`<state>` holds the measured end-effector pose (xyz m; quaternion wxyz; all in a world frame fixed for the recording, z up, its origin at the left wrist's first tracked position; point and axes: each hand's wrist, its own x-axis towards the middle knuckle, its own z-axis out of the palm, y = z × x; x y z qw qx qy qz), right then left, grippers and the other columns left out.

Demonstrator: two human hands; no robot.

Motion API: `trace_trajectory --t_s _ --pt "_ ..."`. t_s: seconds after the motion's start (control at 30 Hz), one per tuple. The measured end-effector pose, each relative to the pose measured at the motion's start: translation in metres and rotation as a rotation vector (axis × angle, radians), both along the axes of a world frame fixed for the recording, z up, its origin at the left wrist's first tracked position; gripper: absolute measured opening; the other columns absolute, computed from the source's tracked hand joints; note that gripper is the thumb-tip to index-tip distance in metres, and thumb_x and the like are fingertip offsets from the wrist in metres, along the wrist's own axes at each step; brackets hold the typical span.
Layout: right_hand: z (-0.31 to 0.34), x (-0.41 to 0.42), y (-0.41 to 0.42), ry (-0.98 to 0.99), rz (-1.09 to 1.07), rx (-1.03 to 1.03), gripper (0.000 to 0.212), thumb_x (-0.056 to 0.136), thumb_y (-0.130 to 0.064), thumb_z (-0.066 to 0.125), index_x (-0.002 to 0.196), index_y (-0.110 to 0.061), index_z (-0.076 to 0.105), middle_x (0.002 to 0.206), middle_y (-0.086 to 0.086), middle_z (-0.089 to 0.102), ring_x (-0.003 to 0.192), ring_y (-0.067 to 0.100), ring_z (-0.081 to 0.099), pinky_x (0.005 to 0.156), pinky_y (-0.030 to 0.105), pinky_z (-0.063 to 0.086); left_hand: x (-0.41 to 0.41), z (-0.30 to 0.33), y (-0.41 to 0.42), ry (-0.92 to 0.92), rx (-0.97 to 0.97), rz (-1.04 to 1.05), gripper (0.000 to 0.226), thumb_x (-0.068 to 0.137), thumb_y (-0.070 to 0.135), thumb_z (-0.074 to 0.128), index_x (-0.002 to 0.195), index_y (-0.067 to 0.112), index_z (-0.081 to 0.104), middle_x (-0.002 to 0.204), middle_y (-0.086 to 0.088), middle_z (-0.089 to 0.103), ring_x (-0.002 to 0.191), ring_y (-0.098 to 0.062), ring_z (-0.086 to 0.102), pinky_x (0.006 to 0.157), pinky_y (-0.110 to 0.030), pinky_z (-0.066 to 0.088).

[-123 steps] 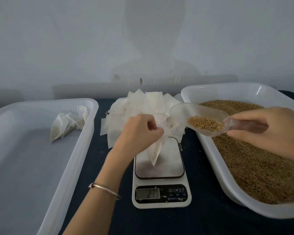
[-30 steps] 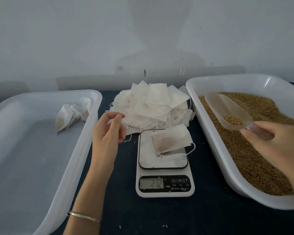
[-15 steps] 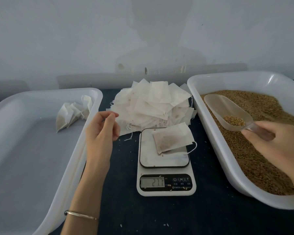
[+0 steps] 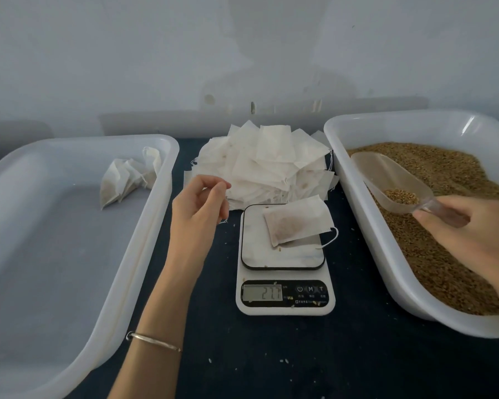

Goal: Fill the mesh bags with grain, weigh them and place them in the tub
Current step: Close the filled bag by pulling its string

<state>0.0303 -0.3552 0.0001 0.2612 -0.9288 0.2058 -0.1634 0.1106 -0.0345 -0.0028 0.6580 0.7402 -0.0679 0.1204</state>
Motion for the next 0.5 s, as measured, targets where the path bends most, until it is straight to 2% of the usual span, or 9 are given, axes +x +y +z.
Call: trace_trajectory --t_s 0.17,0.27,0.37,0.4,0.5 --pt "-0.002 0.001 -0.001 0.0 0.019 0.003 0.035 0.077 -0.057 0.059 0.104 -0.036 0.066 0.079 -0.037 0.05 0.082 0.013 0.058 0.08 0.045 0.051 0.0 0.002 -0.005 0.001 0.058 -0.065 0.017 0.095 0.012 0.052 0.082 0.02 0.059 0.052 0.01 0.054 0.05 -0.001 0.048 0.052 -0.011 0.038" --pt "-0.006 0.003 -0.003 -0.014 -0.007 -0.021 0.04 0.075 -0.058 0.058 0.106 -0.034 0.065 0.076 -0.039 0.046 0.077 0.007 0.051 0.08 0.042 0.047 0.0 0.001 -0.007 0.0 0.101 -0.074 0.015 0.095 0.015 0.054 0.083 0.021 0.06 0.054 0.01 0.055 0.053 -0.002 0.049 0.053 -0.014 0.04" --pt "-0.008 0.003 -0.006 -0.021 -0.001 -0.023 0.042 0.075 -0.058 0.058 0.107 -0.033 0.066 0.078 -0.038 0.049 0.078 0.004 0.051 0.076 0.037 0.045 0.0 0.003 -0.013 0.017 0.19 -0.123 0.002 0.091 0.023 0.063 0.089 0.024 0.063 0.063 0.009 0.056 0.059 -0.003 0.049 0.058 -0.015 0.042" --pt "-0.008 0.003 -0.007 -0.021 0.008 -0.022 0.042 0.075 -0.057 0.058 0.107 -0.032 0.066 0.079 -0.038 0.05 0.079 0.005 0.053 0.076 0.037 0.045 0.0 0.004 -0.018 0.021 0.254 -0.154 0.007 0.087 0.028 0.067 0.093 0.025 0.064 0.07 0.01 0.057 0.064 -0.002 0.049 0.061 -0.013 0.042" --pt "-0.008 0.003 -0.007 -0.018 0.026 -0.026 0.037 0.077 -0.054 0.06 0.105 -0.03 0.068 0.079 -0.036 0.05 0.081 0.008 0.055 0.076 0.039 0.046 0.001 0.003 -0.046 -0.034 0.625 -0.269 0.052 0.075 0.048 0.074 0.12 0.027 0.059 0.103 0.009 0.055 0.093 -0.007 0.046 0.082 -0.018 0.039"
